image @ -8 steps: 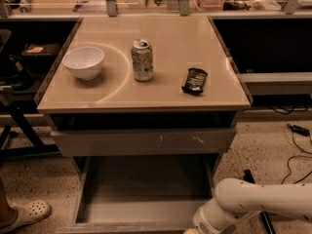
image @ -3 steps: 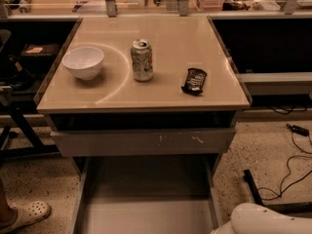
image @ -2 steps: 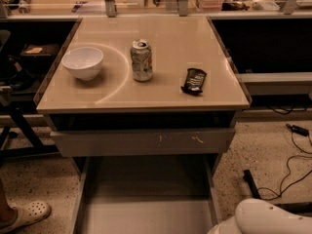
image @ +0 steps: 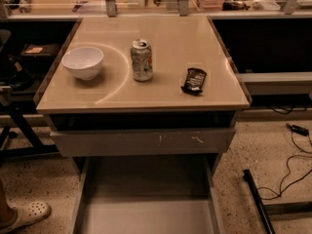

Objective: Open middle drawer

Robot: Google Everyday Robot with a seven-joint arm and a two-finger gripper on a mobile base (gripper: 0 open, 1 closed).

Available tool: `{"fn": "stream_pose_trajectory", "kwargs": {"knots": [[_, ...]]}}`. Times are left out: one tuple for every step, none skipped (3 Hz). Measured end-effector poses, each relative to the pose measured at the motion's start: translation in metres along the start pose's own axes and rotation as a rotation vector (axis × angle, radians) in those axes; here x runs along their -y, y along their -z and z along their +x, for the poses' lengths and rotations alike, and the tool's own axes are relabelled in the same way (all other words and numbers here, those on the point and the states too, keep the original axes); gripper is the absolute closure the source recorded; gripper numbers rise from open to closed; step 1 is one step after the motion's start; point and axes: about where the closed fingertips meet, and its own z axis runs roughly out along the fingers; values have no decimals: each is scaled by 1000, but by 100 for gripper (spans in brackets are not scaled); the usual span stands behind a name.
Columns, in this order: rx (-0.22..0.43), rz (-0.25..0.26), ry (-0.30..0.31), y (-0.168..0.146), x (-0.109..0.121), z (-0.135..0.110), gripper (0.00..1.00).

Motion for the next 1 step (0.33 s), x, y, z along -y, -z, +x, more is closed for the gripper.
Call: {"fn": "stream_pose_trajectory", "kwargs": {"knots": [[85,165,-194,75,30,60,0]]}}
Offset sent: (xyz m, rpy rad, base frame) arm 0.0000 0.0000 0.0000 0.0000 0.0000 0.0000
